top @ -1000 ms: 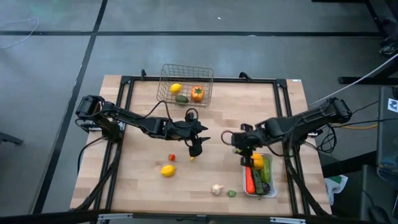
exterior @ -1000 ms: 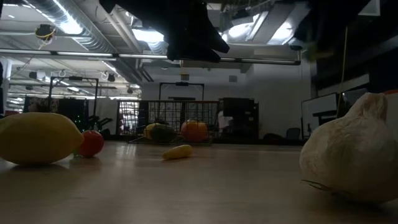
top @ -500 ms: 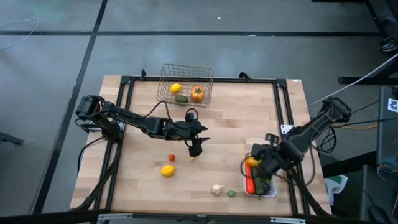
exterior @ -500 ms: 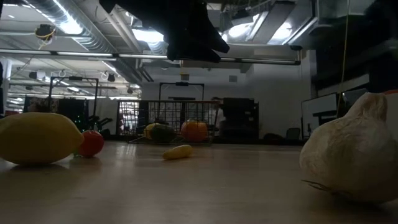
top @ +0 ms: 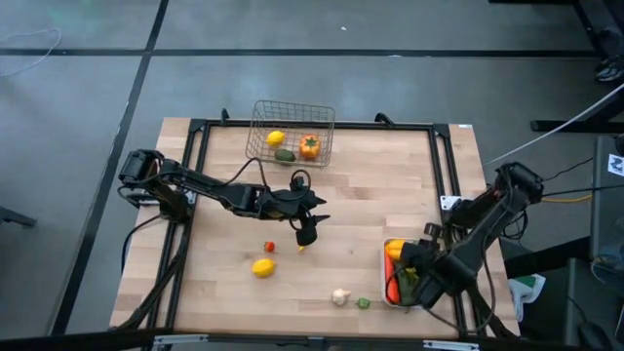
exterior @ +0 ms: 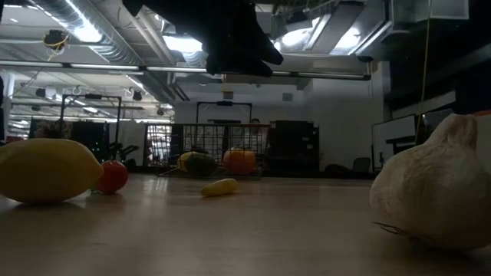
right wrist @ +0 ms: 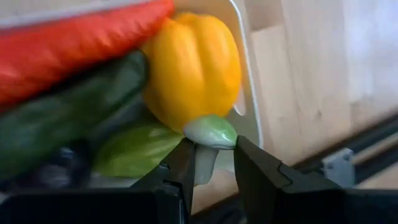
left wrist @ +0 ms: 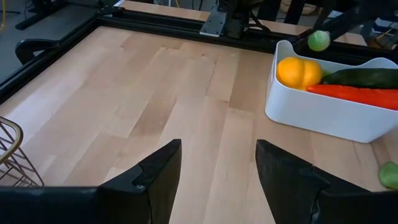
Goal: Sort produce into baskets
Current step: Put the mushroom into the white bin
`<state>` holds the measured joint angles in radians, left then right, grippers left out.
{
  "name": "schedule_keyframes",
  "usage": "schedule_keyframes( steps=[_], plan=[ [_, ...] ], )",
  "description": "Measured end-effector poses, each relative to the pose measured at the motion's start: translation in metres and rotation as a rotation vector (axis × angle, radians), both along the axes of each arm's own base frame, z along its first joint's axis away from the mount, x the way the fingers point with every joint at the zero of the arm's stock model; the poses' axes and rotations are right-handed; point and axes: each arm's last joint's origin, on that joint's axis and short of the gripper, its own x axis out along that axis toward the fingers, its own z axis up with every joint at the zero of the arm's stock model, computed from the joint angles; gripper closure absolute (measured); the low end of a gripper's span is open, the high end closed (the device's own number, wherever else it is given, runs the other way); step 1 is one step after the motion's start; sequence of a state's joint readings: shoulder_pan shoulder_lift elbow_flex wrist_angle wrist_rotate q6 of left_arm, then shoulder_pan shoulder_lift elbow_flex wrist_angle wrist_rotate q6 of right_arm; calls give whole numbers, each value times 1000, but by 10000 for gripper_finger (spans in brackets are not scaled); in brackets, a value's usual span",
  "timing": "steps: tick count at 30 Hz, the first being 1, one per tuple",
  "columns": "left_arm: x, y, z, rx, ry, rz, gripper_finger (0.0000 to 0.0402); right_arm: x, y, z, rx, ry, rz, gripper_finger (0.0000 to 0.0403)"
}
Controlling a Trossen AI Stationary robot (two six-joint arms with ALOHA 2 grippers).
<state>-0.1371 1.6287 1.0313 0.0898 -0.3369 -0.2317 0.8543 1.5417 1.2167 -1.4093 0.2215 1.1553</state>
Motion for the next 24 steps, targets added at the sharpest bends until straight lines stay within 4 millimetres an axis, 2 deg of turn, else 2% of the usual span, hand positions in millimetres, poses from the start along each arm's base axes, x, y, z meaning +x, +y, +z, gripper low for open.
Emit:
schedule_keyframes(
  steps=[6,11,17,24],
  plan=[
    [0,0,0,0,0,0,199,-3,-4,-5,-92,87,5,304],
    [0,0,0,0,-1,0,199,-2,-4,-6,-89,75,9,304],
    [0,0,0,0,-1,0,199,-3,-5,-25,-83,70,8,304],
    [0,0,0,0,0,0,199,-7,-10,-38,-110,84,10,304]
  ],
)
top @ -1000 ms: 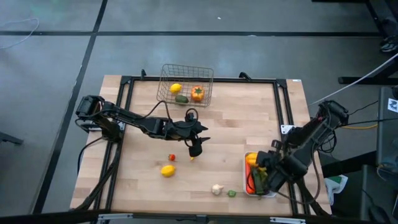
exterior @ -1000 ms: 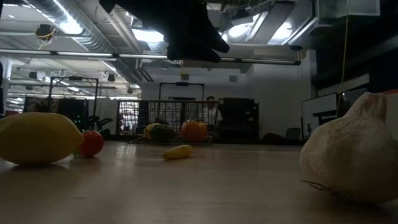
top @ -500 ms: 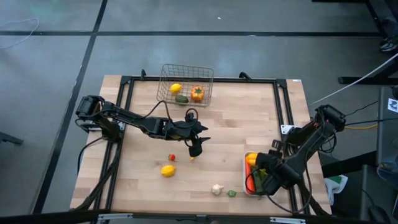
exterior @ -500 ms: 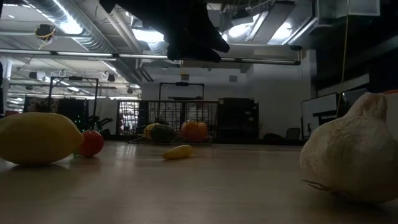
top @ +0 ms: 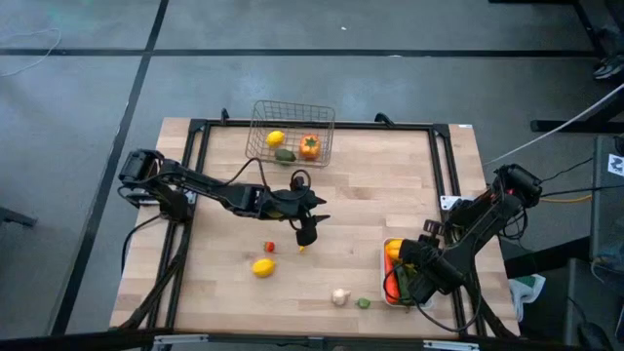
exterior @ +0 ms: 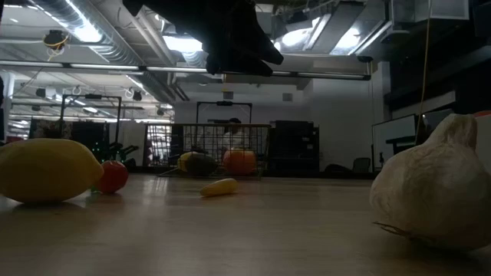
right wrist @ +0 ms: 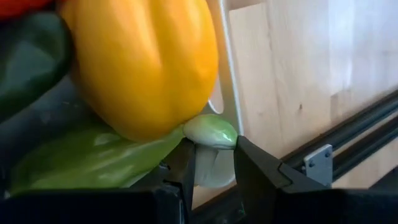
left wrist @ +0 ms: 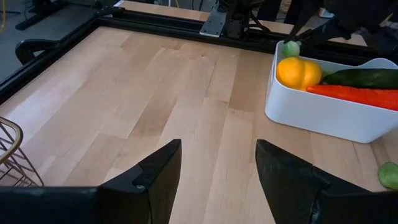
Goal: Sort produce into baskets
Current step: Put the mushroom into the white bin
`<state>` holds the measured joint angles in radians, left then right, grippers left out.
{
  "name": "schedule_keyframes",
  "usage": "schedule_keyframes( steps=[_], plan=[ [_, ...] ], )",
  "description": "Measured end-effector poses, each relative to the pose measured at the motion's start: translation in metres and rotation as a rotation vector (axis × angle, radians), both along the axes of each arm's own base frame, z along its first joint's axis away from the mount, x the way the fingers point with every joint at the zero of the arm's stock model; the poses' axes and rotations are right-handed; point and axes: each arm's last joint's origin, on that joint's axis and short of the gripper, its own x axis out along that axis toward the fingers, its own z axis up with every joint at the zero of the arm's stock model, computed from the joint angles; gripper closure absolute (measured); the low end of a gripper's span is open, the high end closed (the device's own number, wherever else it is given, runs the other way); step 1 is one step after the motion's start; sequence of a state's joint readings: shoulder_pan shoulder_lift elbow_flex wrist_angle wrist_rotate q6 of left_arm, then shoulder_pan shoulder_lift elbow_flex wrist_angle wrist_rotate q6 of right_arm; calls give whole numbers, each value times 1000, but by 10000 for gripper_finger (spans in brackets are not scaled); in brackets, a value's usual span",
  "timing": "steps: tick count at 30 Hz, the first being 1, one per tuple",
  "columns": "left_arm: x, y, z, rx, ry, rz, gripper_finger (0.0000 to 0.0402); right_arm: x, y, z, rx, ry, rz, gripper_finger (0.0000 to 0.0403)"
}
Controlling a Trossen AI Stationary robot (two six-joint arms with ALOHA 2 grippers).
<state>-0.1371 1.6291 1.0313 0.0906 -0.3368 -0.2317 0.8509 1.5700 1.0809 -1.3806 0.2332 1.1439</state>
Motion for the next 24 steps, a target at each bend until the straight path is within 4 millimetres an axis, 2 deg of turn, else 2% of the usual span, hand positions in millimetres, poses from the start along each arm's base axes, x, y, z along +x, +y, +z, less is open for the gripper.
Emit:
schedule_keyframes(
  steps=[24],
  plan=[
    [0,0,0,0,0,0,199,2,2,-4,28,-23,0,303]
  ],
)
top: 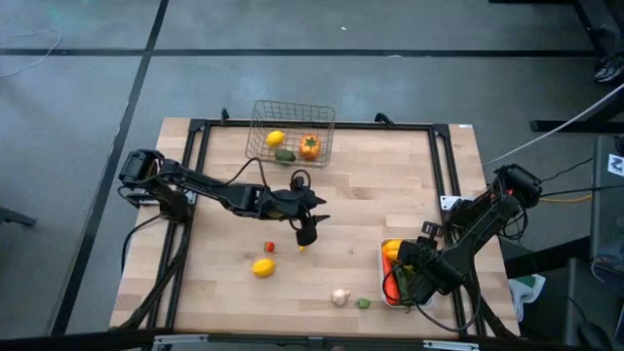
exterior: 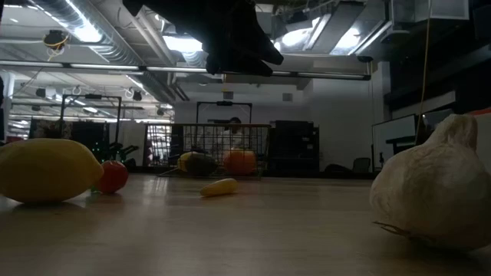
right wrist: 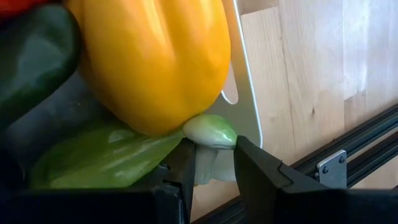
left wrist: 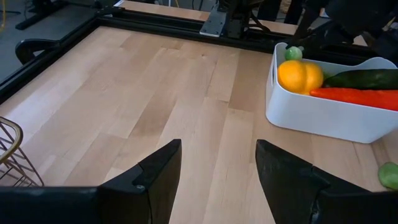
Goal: Sort produce into baskets
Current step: Put the mushroom into the white bin, then put the garlic into the white bin
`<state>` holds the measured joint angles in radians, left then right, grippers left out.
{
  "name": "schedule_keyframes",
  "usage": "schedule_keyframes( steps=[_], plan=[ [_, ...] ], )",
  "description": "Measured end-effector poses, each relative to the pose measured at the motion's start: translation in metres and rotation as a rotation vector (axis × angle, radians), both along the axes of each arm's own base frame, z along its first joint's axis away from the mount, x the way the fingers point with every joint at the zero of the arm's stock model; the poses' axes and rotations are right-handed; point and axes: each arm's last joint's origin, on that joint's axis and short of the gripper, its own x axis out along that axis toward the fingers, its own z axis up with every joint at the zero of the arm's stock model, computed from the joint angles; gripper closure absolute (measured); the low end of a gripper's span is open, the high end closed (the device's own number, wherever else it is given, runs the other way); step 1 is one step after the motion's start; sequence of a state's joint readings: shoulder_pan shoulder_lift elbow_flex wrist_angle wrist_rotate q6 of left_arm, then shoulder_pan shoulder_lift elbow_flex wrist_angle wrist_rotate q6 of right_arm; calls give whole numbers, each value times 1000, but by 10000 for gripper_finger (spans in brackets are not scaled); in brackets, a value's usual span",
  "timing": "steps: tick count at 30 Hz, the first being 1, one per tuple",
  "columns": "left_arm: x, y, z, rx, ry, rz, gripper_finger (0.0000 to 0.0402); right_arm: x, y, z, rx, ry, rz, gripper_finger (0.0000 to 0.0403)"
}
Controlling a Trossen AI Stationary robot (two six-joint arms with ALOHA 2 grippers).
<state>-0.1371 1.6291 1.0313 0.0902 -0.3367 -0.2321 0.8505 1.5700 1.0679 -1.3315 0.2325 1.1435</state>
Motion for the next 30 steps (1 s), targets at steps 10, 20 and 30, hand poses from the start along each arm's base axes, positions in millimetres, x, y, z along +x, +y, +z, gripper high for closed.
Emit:
schedule_keyframes(
  steps=[10,20,30],
  plan=[
    [0,0,0,-1,0,1,199,0,0,0,-1,0,0,207],
    [0,0,0,-2,0,1,199,-1,0,0,13,23,-7,162],
    [0,0,0,-4,-1,3,199,-3,0,1,31,61,-18,162]
  ],
)
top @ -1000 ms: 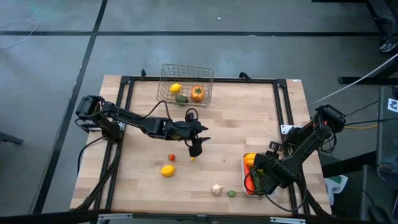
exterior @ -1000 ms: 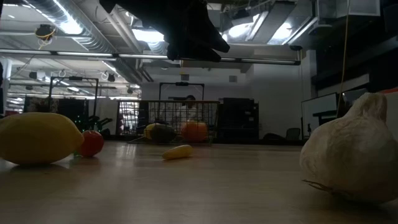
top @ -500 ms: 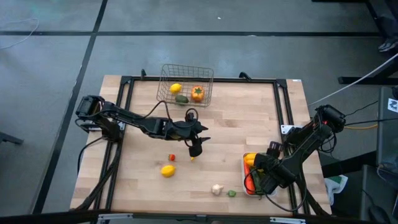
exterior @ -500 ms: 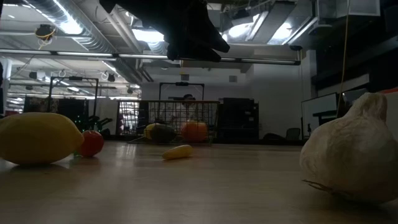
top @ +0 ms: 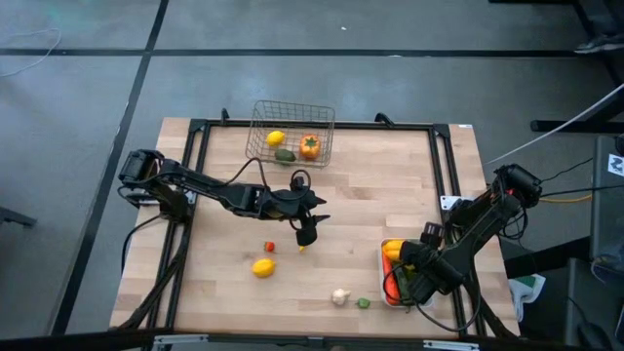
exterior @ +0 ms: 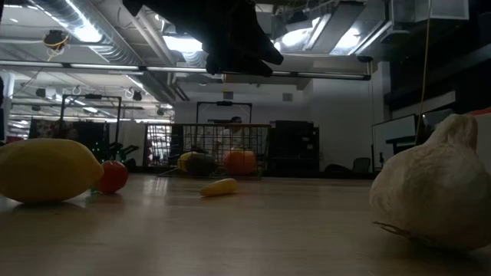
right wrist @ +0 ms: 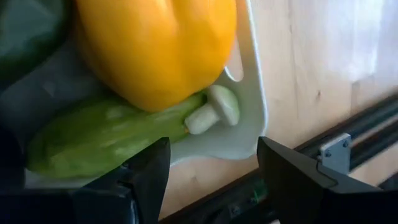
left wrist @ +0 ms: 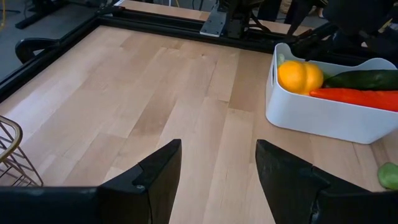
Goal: Sort produce into baskets
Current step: Put the garlic into the white bin
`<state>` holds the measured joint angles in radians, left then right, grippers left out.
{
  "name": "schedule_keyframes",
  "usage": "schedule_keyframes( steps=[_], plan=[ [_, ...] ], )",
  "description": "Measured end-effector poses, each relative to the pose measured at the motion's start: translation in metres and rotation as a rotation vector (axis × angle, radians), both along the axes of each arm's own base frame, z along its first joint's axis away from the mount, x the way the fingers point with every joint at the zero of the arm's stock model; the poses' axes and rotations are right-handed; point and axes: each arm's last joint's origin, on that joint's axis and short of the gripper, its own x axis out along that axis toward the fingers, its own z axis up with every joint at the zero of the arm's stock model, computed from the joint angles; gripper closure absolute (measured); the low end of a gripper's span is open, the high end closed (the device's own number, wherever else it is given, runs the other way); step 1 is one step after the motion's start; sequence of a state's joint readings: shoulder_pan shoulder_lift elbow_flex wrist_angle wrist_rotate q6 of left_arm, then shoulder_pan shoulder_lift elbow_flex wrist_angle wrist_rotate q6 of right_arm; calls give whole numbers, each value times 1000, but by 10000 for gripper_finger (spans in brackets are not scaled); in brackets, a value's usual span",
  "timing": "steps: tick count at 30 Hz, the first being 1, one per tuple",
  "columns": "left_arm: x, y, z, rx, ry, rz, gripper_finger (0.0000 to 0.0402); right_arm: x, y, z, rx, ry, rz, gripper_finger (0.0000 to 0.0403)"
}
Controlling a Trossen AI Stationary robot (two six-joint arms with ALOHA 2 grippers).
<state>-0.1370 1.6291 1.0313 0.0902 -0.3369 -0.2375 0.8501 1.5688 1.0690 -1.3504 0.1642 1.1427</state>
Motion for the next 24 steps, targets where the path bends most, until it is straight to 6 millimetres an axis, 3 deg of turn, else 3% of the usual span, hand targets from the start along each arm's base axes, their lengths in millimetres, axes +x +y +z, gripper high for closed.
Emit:
schedule_keyframes(
  steps=[11,24],
  plan=[
    [0,0,0,0,-3,0,199,2,0,40,-77,-2,16,162],
    [0,0,0,0,-3,-1,199,19,8,82,-136,-311,75,162]
  ],
)
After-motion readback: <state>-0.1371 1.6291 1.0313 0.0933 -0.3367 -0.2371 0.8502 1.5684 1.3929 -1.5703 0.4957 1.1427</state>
